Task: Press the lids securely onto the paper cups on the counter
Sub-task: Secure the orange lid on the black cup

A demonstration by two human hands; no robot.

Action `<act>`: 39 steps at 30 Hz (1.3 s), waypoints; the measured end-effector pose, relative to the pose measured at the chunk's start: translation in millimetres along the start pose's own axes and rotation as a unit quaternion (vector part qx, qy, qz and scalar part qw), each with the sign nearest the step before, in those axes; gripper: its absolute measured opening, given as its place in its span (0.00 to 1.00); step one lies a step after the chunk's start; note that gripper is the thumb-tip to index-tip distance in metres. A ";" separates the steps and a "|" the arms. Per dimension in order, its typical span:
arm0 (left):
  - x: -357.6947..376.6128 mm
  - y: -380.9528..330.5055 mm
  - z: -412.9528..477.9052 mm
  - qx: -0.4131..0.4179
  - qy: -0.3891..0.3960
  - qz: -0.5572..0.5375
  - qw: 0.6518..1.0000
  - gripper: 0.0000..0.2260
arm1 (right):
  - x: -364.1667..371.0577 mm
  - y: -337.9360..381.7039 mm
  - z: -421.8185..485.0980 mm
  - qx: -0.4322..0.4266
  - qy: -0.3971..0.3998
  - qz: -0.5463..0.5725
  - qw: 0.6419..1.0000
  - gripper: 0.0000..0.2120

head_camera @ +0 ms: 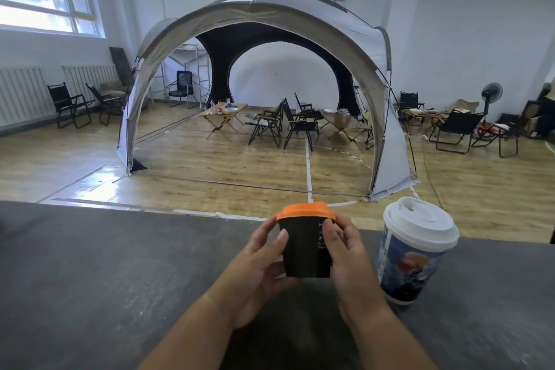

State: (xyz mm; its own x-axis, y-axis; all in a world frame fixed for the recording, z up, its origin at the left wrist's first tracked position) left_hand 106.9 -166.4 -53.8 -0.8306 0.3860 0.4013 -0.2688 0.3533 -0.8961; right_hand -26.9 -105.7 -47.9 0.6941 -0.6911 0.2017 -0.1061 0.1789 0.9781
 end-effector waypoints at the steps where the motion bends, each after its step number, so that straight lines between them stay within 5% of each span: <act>1: -1.1 -0.2 0.5 0.001 -0.008 -0.003 1.000 0.25 | 0.5 -1.0 0.5 0.011 0.003 0.006 1.000 0.26; 6: -5.1 -2.1 3.1 0.036 -0.046 0.008 0.998 0.35 | 5.1 -0.2 -5.6 0.019 0.020 0.011 1.000 0.34; 11: -1.9 1.8 3.9 0.002 -0.017 -0.011 1.000 0.23 | 1.2 -0.5 -1.0 0.022 0.004 0.017 1.000 0.30; 16: -5.3 -3.3 3.9 0.042 -0.047 0.000 0.998 0.30 | 6.3 -2.4 -5.8 0.043 0.034 0.017 0.998 0.40; 22: -2.6 0.3 2.9 0.019 -0.024 0.006 1.000 0.24 | 1.4 -1.3 -1.6 0.016 0.010 -0.001 1.000 0.31; 28: -5.4 -4.4 2.2 0.050 -0.063 0.026 0.996 0.30 | 7.2 2.7 -8.1 0.024 0.029 0.017 0.999 0.33; 34: -0.8 0.0 1.6 -0.003 -0.007 -0.006 1.000 0.24 | 3.0 0.8 -4.7 0.032 0.018 0.016 0.999 0.31; 39: -4.2 -4.2 3.2 0.039 -0.036 0.001 0.999 0.32 | 5.5 3.6 -6.5 0.015 0.014 0.010 1.000 0.34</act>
State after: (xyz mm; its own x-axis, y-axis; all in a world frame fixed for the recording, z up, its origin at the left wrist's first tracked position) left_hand 110.0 -172.2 -52.3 -0.8635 0.3235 0.3870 -0.3013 0.2844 -0.9101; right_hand -18.9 -104.3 -43.6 0.7110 -0.6680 0.2199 -0.1416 0.1702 0.9752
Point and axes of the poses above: each hand's wrist, its own z-axis towards the middle knuckle, its own x-axis out of the palm, y = z × x, the point moved 4 cm from there along z, towards the middle knuckle, and after that the axes turned 15 degrees about -y, right-handed, at the moved point
